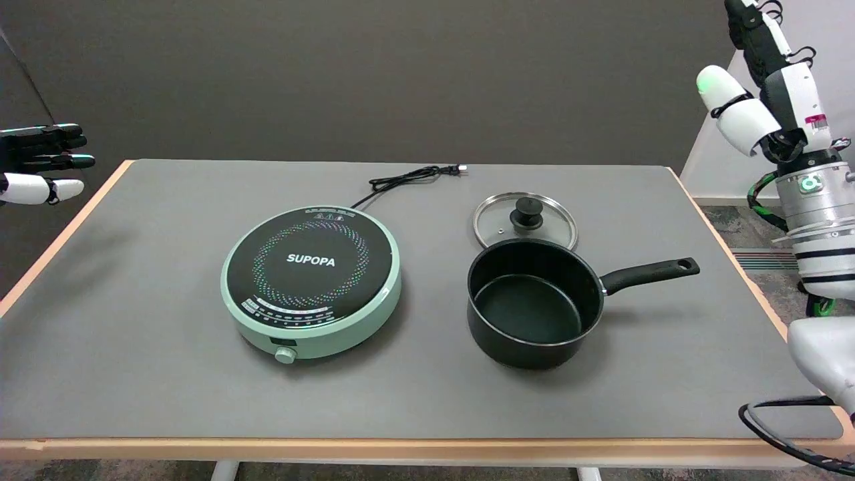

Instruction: Pick up the soup pot.

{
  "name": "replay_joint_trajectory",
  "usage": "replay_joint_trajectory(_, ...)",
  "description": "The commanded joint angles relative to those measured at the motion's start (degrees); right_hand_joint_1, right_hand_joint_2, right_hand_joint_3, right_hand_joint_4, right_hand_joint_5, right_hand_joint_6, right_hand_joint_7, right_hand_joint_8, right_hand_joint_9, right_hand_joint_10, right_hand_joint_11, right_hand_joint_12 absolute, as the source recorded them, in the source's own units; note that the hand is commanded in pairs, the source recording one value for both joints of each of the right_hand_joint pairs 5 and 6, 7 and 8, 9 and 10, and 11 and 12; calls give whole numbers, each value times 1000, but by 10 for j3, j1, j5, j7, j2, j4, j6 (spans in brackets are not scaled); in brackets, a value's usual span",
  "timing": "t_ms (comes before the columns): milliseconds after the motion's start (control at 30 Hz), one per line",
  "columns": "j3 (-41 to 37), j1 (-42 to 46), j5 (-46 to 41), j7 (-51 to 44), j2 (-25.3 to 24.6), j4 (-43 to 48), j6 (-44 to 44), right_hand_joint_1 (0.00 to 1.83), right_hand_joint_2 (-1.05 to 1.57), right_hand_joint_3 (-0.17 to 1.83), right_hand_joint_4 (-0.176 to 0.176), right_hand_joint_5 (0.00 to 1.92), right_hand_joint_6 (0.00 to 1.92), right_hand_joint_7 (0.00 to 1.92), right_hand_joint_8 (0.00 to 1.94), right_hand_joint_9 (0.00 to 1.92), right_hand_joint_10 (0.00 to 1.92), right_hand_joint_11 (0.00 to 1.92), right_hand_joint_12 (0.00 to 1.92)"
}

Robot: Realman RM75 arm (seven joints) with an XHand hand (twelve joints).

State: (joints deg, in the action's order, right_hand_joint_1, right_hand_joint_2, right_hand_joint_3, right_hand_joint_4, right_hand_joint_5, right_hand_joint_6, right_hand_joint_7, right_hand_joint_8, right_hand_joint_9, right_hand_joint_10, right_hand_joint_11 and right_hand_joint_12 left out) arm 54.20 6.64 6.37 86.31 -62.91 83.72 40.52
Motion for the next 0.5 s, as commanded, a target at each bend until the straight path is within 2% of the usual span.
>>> replay_joint_trajectory(33, 4, 4, -7, -1, -6, -1, 34, 576, 1514, 18, 29, 105, 105, 105, 105, 105, 105, 105, 105)
replay_joint_trajectory(200, -12, 18, 39, -2, -10, 52, 12, 604, 1496, 8, 1, 102, 102, 102, 102, 102, 102, 102, 102)
replay_joint_trajectory(233, -16, 19, 51, -2, -10, 58, 11, 645, 1384, 66, -1, 105, 105, 105, 105, 105, 105, 105, 105)
replay_joint_trajectory(300, -26, 20, 101, -2, -8, 84, 9, 790, 797, 397, -6, 116, 116, 116, 116, 116, 116, 116, 116)
replay_joint_trajectory(400, -38, 27, 146, -10, -9, 117, -6, 859, 437, 520, -7, 120, 120, 120, 120, 120, 120, 120, 120)
replay_joint_trajectory(500, -45, 49, 166, -62, -21, 150, -31, 920, 164, 616, -1, 109, 109, 109, 109, 109, 109, 109, 109)
